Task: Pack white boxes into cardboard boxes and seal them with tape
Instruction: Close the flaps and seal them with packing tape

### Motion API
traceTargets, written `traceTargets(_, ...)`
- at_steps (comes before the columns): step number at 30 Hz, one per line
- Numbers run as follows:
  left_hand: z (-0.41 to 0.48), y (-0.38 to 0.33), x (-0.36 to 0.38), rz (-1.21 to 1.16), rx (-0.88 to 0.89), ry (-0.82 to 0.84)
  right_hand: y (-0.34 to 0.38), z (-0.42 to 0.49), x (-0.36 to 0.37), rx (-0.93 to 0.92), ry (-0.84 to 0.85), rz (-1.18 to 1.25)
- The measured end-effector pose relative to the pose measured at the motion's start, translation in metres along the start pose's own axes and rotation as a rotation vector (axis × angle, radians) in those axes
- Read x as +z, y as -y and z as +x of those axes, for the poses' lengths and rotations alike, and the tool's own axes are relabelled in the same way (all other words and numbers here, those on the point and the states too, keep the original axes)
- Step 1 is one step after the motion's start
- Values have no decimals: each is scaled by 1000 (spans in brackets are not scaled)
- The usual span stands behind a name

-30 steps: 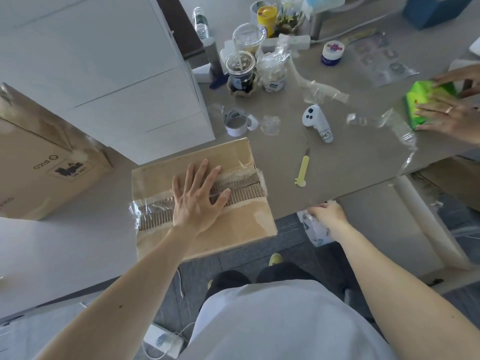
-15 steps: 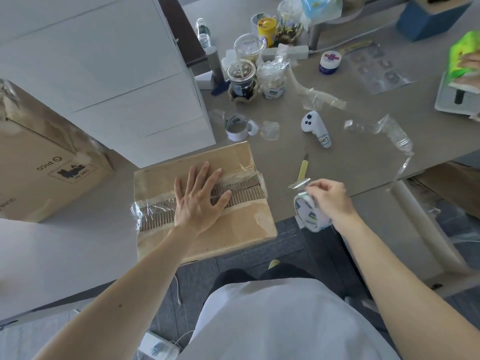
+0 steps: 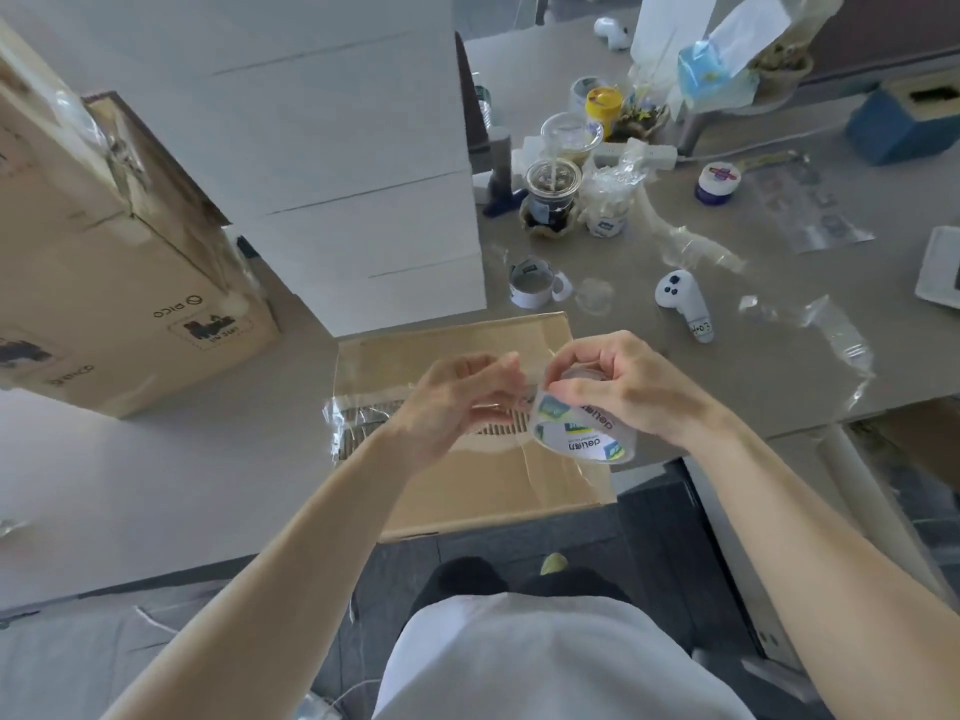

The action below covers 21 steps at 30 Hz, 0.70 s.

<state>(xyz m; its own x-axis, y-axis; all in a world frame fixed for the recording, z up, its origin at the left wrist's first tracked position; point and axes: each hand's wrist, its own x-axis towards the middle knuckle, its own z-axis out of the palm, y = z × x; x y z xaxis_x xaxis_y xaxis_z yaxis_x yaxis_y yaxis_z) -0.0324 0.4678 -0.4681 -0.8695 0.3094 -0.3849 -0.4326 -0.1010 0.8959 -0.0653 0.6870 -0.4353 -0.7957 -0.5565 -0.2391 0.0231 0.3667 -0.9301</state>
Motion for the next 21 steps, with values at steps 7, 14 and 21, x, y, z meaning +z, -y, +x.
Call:
traceTargets(7, -46, 14, -73, 154, 121, -423, 24, 54, 62, -22, 79, -371)
traceTargets(14, -71, 21, -128, 312, 34, -580, 29, 93, 106, -64, 8, -728)
traceTargets(21, -73, 39, -155, 288, -24, -644, 18, 112, 129, -102, -39, -838)
